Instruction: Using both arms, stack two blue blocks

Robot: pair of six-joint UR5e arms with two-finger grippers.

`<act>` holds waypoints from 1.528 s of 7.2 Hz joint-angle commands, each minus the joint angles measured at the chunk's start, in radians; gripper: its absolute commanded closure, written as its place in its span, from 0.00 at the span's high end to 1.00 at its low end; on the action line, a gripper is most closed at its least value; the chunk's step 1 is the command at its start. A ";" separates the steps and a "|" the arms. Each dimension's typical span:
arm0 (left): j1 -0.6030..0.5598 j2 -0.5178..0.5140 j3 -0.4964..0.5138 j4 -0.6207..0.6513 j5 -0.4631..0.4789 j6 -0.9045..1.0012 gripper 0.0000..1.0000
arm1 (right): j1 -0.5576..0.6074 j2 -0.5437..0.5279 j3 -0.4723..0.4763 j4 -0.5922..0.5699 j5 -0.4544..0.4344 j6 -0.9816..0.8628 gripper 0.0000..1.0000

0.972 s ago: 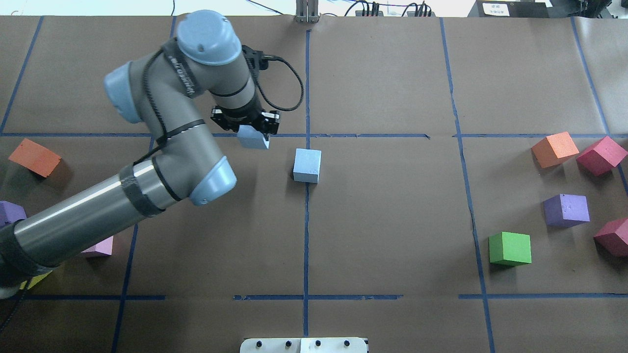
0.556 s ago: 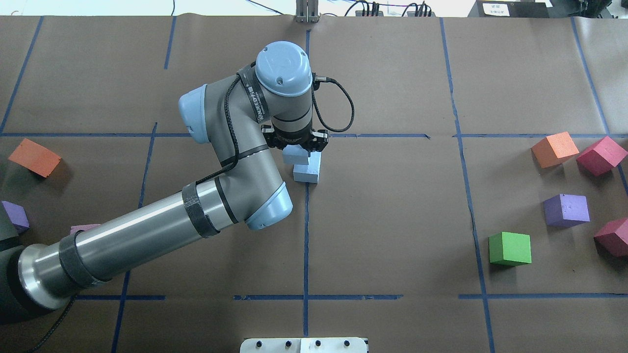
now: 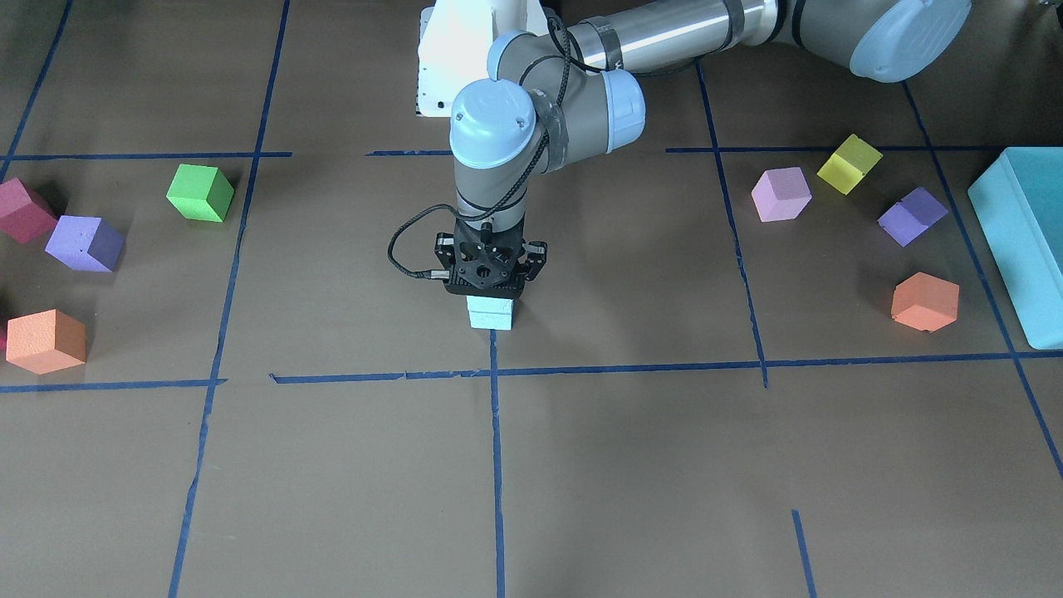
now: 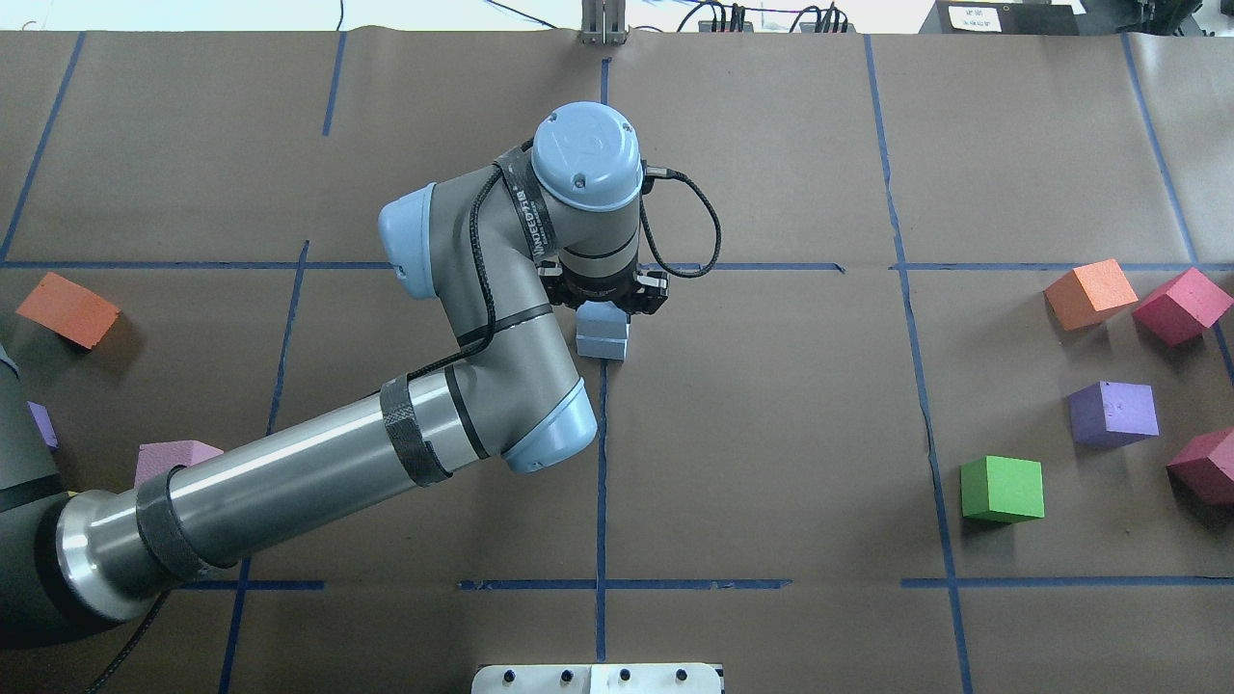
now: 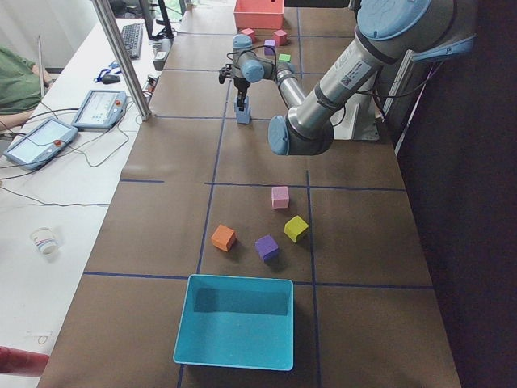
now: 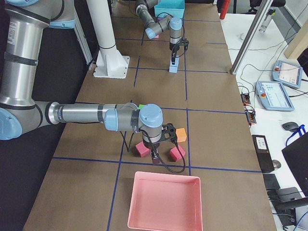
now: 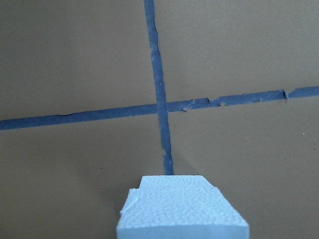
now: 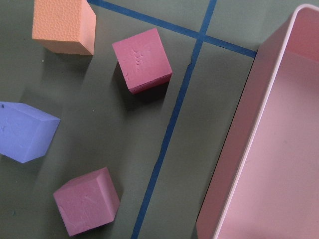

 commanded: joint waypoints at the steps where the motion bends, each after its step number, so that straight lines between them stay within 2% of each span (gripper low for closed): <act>1: 0.005 0.000 0.001 0.000 0.000 0.001 0.73 | 0.000 0.000 0.000 0.000 0.000 -0.001 1.00; 4: 0.002 0.003 -0.005 0.005 0.002 0.001 0.99 | 0.000 0.000 0.000 0.000 0.000 0.001 1.00; 5: -0.004 0.003 -0.021 0.023 -0.001 0.004 0.99 | 0.000 0.000 0.000 0.000 0.000 -0.001 1.00; 6: -0.030 0.003 -0.077 0.091 -0.008 0.010 0.99 | 0.000 0.000 0.000 0.002 0.000 -0.001 1.00; 8: -0.096 0.042 -0.192 0.191 -0.102 0.074 0.99 | 0.000 0.000 0.002 0.002 0.000 -0.001 1.00; 10: -0.186 0.267 -0.369 0.206 -0.116 0.271 0.99 | 0.000 0.002 0.000 0.002 0.000 0.001 1.00; 11: -0.267 0.406 -0.466 0.206 -0.165 0.423 0.99 | 0.000 0.000 0.000 0.000 0.000 0.001 1.00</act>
